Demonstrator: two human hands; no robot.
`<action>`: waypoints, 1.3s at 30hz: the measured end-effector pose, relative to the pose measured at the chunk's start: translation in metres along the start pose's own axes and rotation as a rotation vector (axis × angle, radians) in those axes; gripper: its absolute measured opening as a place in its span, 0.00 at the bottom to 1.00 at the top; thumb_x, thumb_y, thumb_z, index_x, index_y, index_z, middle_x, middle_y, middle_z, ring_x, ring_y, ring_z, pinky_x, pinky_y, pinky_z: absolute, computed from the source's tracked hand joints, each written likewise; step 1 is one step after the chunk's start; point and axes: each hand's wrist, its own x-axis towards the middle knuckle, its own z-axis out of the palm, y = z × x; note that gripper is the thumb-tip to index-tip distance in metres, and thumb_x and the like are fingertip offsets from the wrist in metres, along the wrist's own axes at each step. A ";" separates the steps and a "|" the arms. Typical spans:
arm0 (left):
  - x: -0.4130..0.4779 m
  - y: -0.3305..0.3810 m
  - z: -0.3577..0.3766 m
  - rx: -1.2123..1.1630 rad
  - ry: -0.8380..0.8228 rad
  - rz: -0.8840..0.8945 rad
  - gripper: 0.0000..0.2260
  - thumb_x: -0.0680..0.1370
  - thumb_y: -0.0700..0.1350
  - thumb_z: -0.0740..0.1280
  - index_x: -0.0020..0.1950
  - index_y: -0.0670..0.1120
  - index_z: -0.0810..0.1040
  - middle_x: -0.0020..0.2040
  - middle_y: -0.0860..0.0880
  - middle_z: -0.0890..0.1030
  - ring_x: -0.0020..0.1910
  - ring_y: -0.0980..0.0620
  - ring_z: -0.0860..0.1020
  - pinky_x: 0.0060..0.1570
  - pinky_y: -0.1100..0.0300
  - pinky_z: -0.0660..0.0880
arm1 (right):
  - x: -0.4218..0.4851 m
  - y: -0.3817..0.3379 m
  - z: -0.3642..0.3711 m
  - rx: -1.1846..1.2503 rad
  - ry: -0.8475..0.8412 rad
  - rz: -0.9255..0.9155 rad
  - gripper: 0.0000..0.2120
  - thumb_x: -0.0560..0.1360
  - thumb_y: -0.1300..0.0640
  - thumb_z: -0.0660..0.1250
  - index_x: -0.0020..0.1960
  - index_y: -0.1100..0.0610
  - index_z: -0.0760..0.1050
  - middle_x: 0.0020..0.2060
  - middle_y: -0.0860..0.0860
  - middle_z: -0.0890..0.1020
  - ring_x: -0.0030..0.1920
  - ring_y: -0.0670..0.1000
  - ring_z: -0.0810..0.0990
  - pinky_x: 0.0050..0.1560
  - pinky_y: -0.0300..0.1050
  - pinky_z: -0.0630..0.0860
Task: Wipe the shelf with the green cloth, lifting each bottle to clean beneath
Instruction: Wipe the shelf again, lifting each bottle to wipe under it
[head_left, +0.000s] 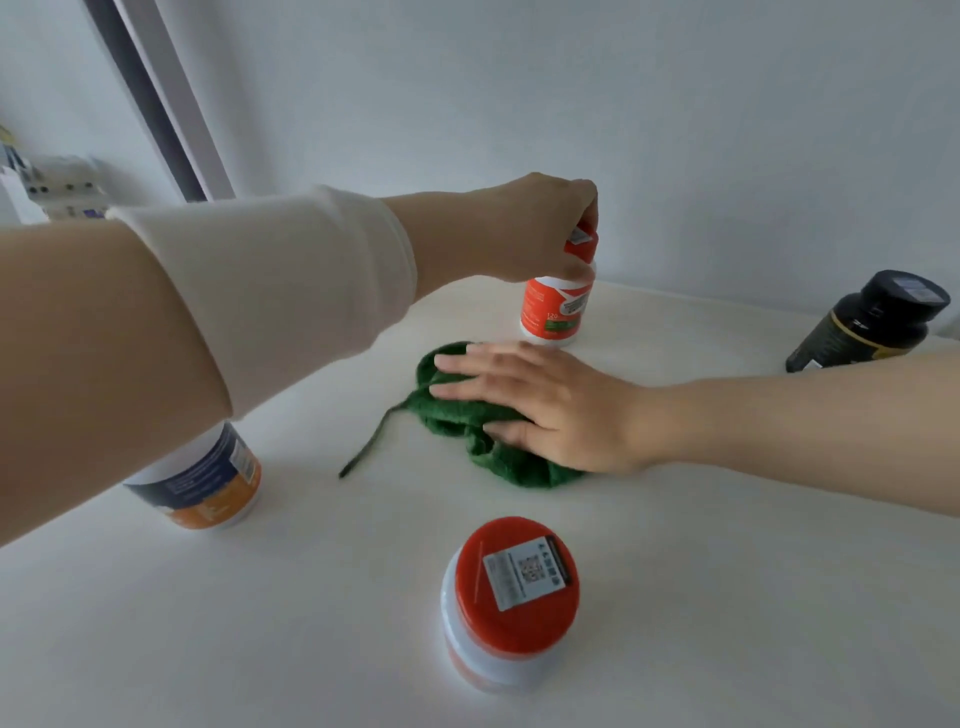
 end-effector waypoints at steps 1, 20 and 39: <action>0.001 0.001 0.002 -0.005 -0.017 0.003 0.21 0.74 0.51 0.66 0.66 0.48 0.67 0.62 0.48 0.75 0.58 0.49 0.74 0.56 0.55 0.71 | 0.011 0.000 -0.003 0.000 0.032 0.086 0.22 0.80 0.51 0.51 0.73 0.46 0.51 0.75 0.43 0.50 0.74 0.46 0.47 0.74 0.44 0.43; -0.059 -0.122 -0.067 0.110 -0.109 0.042 0.17 0.73 0.51 0.68 0.61 0.52 0.72 0.61 0.51 0.75 0.59 0.52 0.73 0.52 0.61 0.65 | 0.055 -0.035 -0.001 0.007 -0.048 -0.043 0.22 0.79 0.51 0.55 0.67 0.38 0.49 0.71 0.36 0.49 0.73 0.40 0.46 0.73 0.41 0.46; -0.033 -0.173 -0.049 0.010 -0.055 0.002 0.16 0.74 0.48 0.65 0.62 0.52 0.72 0.60 0.49 0.73 0.50 0.55 0.66 0.45 0.64 0.62 | 0.130 -0.046 0.000 -0.015 0.013 -0.150 0.21 0.78 0.51 0.54 0.71 0.48 0.59 0.74 0.45 0.58 0.73 0.45 0.54 0.69 0.37 0.46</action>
